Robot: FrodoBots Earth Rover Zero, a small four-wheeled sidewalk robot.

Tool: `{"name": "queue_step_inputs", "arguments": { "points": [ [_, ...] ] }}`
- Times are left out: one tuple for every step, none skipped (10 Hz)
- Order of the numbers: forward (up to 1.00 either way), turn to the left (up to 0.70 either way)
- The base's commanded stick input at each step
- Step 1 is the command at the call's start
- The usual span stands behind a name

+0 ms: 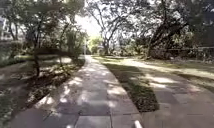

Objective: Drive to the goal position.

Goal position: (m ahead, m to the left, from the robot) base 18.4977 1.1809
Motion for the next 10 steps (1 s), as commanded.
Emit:
{"name": "queue_step_inputs", "arguments": {
  "points": [
    [0.5, 0.0],
    [0.5, 0.0],
    [0.5, 0.0],
    [0.5, 0.0],
    [0.5, 0.0],
    [0.5, 0.0],
    [0.5, 0.0],
    [0.5, 0.0],
    [0.5, 0.0],
    [0.5, 0.0]
  ]
}}
